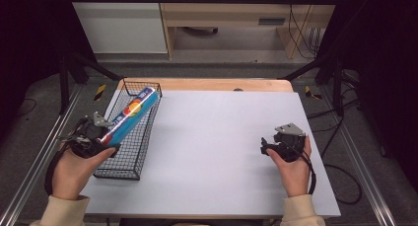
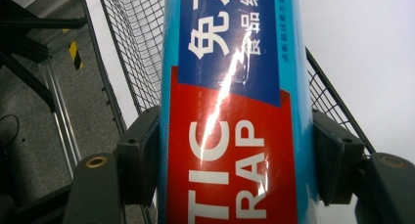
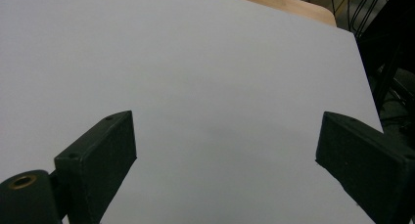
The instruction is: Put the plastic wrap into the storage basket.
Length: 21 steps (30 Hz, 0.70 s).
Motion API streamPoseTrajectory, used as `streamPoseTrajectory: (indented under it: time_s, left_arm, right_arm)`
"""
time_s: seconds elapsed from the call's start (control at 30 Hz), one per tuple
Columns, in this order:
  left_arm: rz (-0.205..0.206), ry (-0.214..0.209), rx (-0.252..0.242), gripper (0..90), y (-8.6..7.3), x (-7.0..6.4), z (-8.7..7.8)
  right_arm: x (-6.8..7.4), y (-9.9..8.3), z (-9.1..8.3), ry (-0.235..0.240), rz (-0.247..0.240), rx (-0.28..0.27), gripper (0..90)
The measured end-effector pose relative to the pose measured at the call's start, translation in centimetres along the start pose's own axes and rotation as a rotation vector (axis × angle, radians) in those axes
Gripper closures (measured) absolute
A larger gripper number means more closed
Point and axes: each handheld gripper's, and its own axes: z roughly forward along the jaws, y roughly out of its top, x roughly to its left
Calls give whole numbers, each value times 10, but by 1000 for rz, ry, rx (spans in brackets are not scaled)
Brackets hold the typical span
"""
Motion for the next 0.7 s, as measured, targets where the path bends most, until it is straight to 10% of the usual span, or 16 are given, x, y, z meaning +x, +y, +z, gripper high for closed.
streamPoseTrajectory:
  time_s: [0.7]
  left_arm:
    - [-35, 0, 24, 321, -11, -1, 9]
  right_arm:
    - [-2, -1, -3, 1, 7, -9, 82]
